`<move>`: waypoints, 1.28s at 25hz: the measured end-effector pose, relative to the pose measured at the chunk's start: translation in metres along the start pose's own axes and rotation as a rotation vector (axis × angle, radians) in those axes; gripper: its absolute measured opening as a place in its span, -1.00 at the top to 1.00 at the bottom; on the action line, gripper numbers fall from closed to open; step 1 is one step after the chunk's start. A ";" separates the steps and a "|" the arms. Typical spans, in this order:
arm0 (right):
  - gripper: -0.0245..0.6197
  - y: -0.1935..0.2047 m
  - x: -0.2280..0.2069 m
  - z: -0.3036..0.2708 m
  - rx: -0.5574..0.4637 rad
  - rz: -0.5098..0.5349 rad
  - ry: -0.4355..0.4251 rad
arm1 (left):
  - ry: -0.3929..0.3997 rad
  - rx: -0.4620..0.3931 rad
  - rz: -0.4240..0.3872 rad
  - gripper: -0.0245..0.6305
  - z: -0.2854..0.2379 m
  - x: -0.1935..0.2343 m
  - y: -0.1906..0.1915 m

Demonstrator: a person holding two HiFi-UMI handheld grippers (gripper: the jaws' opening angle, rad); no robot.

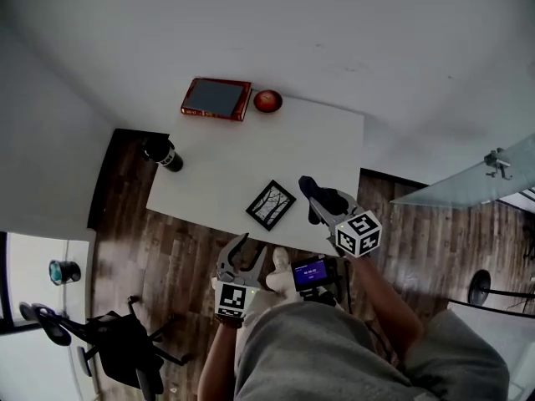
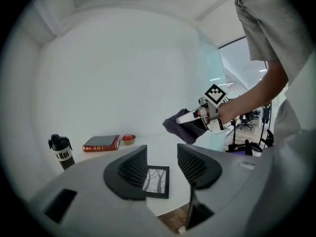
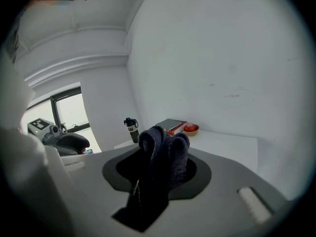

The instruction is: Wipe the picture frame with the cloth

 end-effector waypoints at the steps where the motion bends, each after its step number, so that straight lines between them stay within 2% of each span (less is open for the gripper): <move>1: 0.50 0.001 -0.009 -0.009 0.006 0.006 -0.021 | 0.004 0.016 -0.009 0.31 -0.008 0.000 0.007; 6: 0.50 0.011 -0.035 -0.056 0.070 0.020 -0.090 | 0.016 0.088 -0.057 0.00 -0.035 0.008 0.046; 12: 0.50 0.033 -0.059 -0.096 0.157 -0.012 -0.133 | 0.121 0.224 -0.081 -0.52 -0.084 0.007 0.113; 15: 0.50 0.046 -0.067 -0.110 0.204 -0.027 -0.139 | 0.154 0.274 -0.076 -0.71 -0.106 0.011 0.141; 19: 0.50 0.058 -0.071 -0.126 0.232 -0.045 -0.136 | 0.207 0.346 -0.055 -0.78 -0.122 0.014 0.178; 24: 0.50 0.077 -0.084 -0.147 0.311 -0.031 -0.103 | 0.267 0.417 -0.084 -0.78 -0.134 0.010 0.205; 28: 0.49 0.100 -0.102 -0.160 0.429 0.009 -0.025 | 0.264 0.443 -0.096 -0.78 -0.145 0.009 0.213; 32: 0.49 0.122 -0.099 -0.177 0.509 0.003 -0.038 | 0.237 0.474 -0.114 -0.77 -0.148 0.009 0.218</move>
Point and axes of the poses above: the fingertips, and each gripper's own axes: z backward along the fingers, x to its left, y out of its underside, the point moved 2 cm from there along z, backward along the fingers, and after that the axes turned 15 degrees about -y, right-handed, at the moved point
